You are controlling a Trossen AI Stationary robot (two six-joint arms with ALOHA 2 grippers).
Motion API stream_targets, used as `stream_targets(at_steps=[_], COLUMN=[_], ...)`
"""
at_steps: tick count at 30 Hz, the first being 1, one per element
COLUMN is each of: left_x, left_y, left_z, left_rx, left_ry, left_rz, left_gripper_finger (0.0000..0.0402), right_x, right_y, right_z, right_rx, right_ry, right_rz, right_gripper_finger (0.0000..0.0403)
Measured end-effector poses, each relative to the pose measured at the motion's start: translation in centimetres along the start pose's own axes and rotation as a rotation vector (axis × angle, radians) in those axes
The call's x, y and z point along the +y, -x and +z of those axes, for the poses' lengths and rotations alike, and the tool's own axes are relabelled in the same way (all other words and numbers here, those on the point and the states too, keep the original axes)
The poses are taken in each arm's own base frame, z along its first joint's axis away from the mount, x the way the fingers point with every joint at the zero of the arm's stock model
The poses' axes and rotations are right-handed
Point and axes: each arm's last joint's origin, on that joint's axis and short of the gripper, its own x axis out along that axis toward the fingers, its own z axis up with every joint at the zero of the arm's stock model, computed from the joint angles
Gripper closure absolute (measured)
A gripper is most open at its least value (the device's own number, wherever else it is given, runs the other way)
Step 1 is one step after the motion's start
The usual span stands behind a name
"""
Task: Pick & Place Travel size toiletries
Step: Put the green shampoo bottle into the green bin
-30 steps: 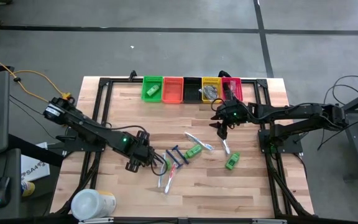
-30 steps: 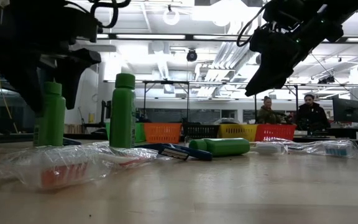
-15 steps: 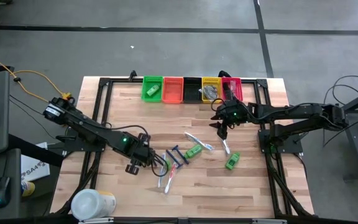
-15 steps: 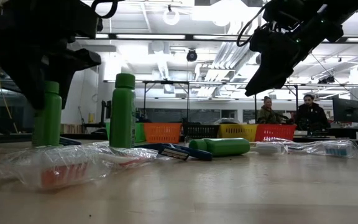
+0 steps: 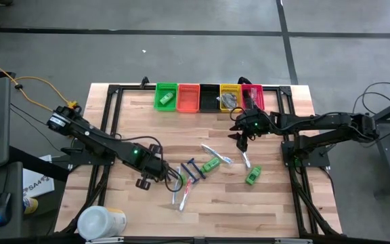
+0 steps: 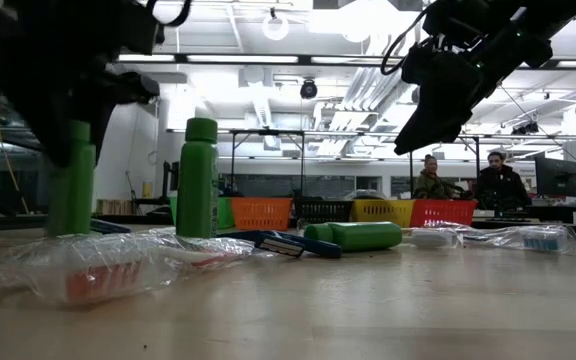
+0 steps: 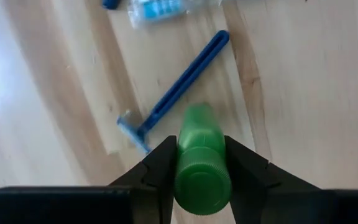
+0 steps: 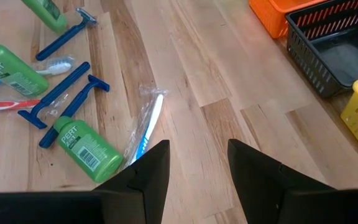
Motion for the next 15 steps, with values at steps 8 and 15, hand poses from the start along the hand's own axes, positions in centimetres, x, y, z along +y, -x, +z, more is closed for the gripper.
stream_targets(at_steps=[8, 15], left_x=[1.3, 5.6], left_y=[3.8, 5.1], left_z=[1.1, 1.7], left_rx=[0.021, 0.032], left_ry=[0.026, 0.116], left_rz=[0.220, 0.416], left_gripper_finger=[0.0298, 0.0299], right_x=[0.0, 0.0], right_y=[0.0, 0.0], right_z=[0.0, 0.0], right_rx=[0.000, -0.001], right_ry=[0.000, 0.000], right_rz=[0.000, -0.001], right_gripper_finger=[0.0247, 0.0247])
